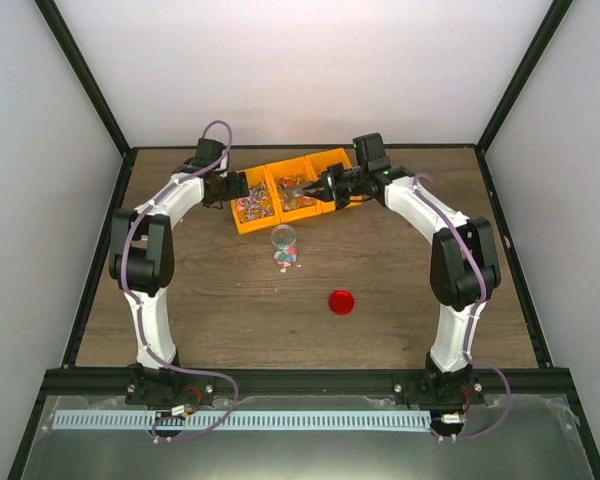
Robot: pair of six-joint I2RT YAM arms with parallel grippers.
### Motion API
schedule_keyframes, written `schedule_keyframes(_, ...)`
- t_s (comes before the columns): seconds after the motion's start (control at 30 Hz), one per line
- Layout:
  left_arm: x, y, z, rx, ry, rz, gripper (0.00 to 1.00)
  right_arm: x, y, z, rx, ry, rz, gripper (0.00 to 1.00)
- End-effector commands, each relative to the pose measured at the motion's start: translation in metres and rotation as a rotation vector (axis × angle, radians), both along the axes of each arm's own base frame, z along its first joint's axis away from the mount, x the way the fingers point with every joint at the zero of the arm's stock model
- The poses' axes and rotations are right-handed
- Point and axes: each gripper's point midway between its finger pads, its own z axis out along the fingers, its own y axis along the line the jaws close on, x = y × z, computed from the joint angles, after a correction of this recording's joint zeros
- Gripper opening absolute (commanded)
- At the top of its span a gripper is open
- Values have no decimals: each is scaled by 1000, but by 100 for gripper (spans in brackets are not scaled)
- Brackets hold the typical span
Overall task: Pack the candies
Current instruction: Scoop the fake candies from the storage box.
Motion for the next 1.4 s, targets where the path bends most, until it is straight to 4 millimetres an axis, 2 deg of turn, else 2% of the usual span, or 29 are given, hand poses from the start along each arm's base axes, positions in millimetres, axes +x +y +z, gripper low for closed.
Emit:
schedule_keyframes(0.0, 7, 3, -3, 49, 0, 34, 90, -5, -3, -2, -19, 97, -5, 1)
schedule_keyframes(0.17, 10, 6, -15, 61, 13, 62, 84, -16, 3, 3, -16, 116, 37, 1)
schedule_keyframes(0.3, 13, 3, -20, 43, 16, 66, 74, -22, 6, -7, -23, 151, 44, 1)
schedule_keyframes(0.43, 19, 2, -22, 43, 18, 65, 62, -17, 9, -14, -3, 172, 29, 1)
schedule_keyframes(0.63, 23, 5, -22, 67, 16, 65, 28, -4, 14, -13, 1, 188, 26, 1)
schedule_keyframes(0.83, 21, 4, -36, 66, 46, 60, 4, 1, 16, -24, 2, 225, 23, 1)
schedule_keyframes(1.03, 21, 2, -40, 62, 59, 46, 4, 15, 20, -28, 4, 227, 18, 1)
schedule_keyframes(1.2, 26, 0, -38, 62, 62, 35, 4, 25, 23, -40, 17, 235, 4, 1)
schedule_keyframes(1.37, 29, 3, -39, 66, 81, 68, 4, 27, 24, -46, 16, 245, -4, 1)
